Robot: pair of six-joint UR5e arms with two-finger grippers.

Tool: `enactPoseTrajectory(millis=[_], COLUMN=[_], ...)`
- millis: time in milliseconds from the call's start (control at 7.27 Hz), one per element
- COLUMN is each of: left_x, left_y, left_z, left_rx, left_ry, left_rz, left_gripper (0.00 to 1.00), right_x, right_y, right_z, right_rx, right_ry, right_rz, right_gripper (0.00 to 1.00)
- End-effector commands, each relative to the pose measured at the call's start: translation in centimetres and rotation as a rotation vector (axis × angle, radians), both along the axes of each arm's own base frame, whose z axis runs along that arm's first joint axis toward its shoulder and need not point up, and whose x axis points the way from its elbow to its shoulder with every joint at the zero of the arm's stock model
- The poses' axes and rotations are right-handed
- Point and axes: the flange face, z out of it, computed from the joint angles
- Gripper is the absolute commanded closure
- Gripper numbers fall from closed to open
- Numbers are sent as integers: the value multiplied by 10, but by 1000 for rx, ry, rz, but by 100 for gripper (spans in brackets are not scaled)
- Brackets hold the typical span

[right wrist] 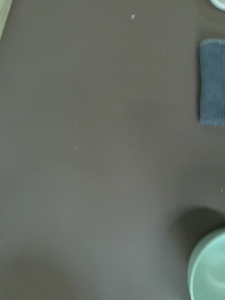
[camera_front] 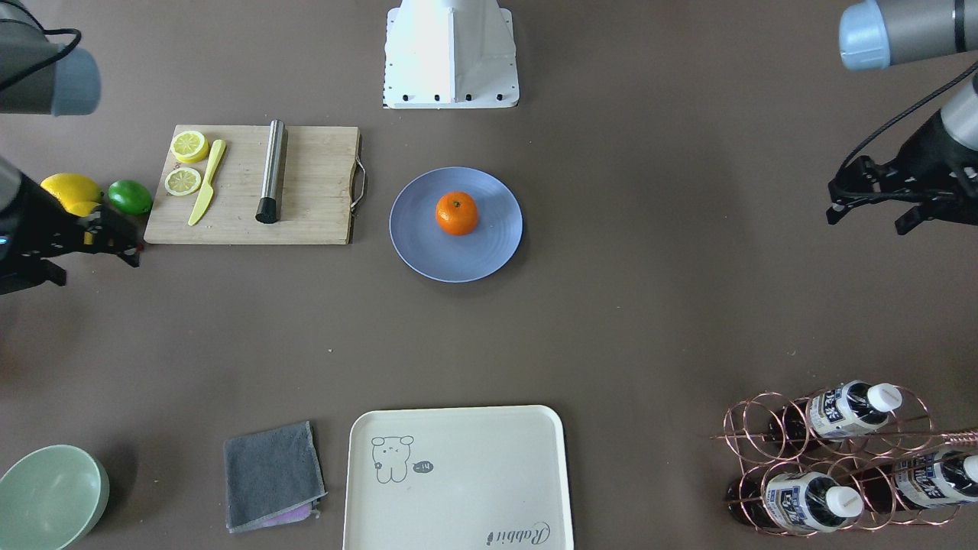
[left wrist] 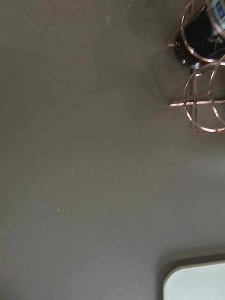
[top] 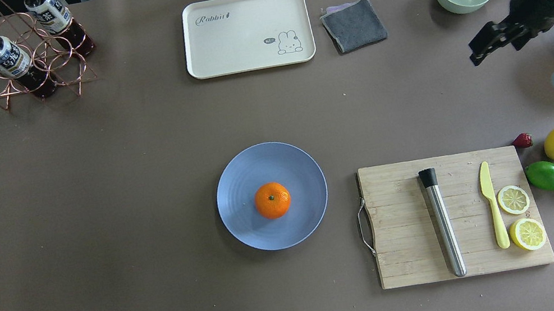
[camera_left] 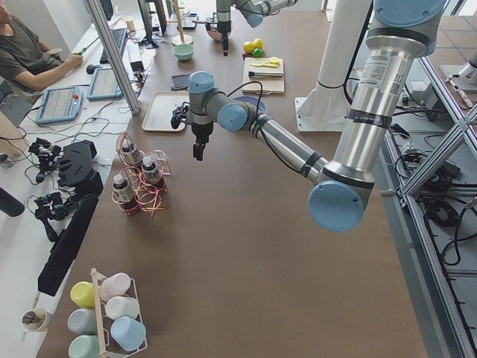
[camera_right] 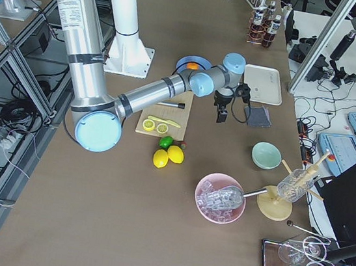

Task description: Pick orange to plate

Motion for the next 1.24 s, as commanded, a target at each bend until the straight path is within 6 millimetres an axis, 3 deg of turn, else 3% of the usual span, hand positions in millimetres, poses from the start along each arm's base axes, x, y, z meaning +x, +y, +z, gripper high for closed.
enactPoseTrajectory(millis=[0, 138, 275, 413, 550, 826, 1101], left_x=[-101, -125, -139, -141, -141, -140, -140], left_y=[44, 51, 73, 76, 73, 71, 74], left_z=[84, 100, 129, 139, 146, 139, 164], left_rx=[19, -6, -59, -69, -76, -56, -107], left_ry=[-22, -26, -31, -36, -38, -31, -33], left_rz=[23, -17, -44, -48, -51, -58, -56], left_gripper=[3, 3, 3, 3, 2, 2, 2], right_x=[164, 215, 247, 256, 257, 258, 257], right_y=[13, 19, 28, 46, 55, 64, 62], right_z=[120, 156, 190, 214, 223, 225, 219], right_rx=[38, 37, 30, 0, -15, -21, -15], right_ry=[69, 77, 81, 101, 117, 115, 115], right_rz=[-106, -123, -132, -134, -136, -132, -126], right_gripper=[0, 0, 0, 0, 0, 0, 0])
